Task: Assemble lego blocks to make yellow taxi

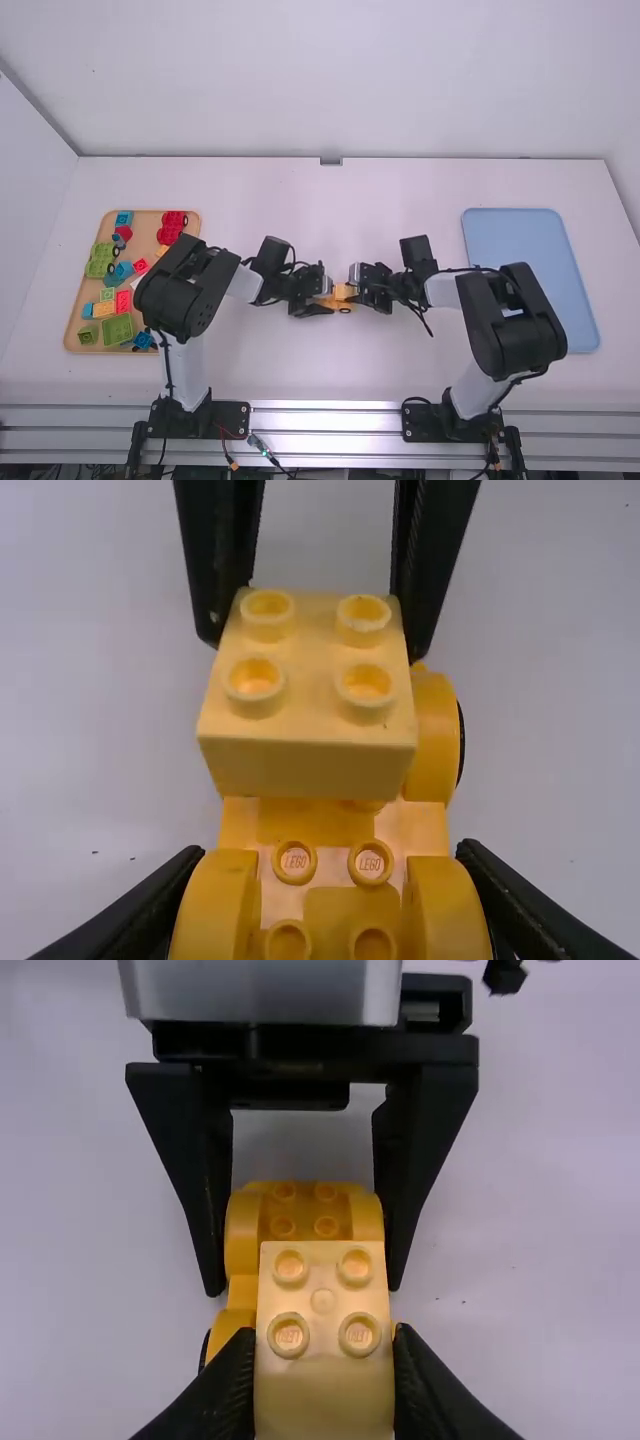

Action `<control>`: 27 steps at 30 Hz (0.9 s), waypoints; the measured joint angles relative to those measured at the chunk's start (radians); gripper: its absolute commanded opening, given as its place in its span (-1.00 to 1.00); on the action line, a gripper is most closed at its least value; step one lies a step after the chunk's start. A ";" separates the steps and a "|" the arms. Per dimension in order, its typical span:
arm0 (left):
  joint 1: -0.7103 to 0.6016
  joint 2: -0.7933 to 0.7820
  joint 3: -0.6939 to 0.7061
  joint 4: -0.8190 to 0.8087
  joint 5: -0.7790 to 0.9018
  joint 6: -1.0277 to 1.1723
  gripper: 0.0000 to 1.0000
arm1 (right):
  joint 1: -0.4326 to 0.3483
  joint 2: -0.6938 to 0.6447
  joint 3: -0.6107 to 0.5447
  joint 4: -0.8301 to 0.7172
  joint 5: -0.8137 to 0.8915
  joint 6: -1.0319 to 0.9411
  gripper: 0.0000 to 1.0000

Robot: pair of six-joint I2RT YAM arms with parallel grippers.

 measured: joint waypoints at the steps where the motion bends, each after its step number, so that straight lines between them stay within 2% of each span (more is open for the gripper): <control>1: 0.000 0.000 0.000 0.000 0.000 0.000 0.17 | 0.010 0.000 0.000 -0.002 0.018 0.011 -0.51; 10: -0.002 0.000 0.000 -0.003 0.001 0.000 0.17 | 0.065 -0.002 0.014 -0.023 0.120 0.074 -0.53; 27: -0.003 0.000 0.000 0.003 -0.002 0.001 0.17 | 0.025 -0.002 0.035 -0.098 0.094 0.055 -0.53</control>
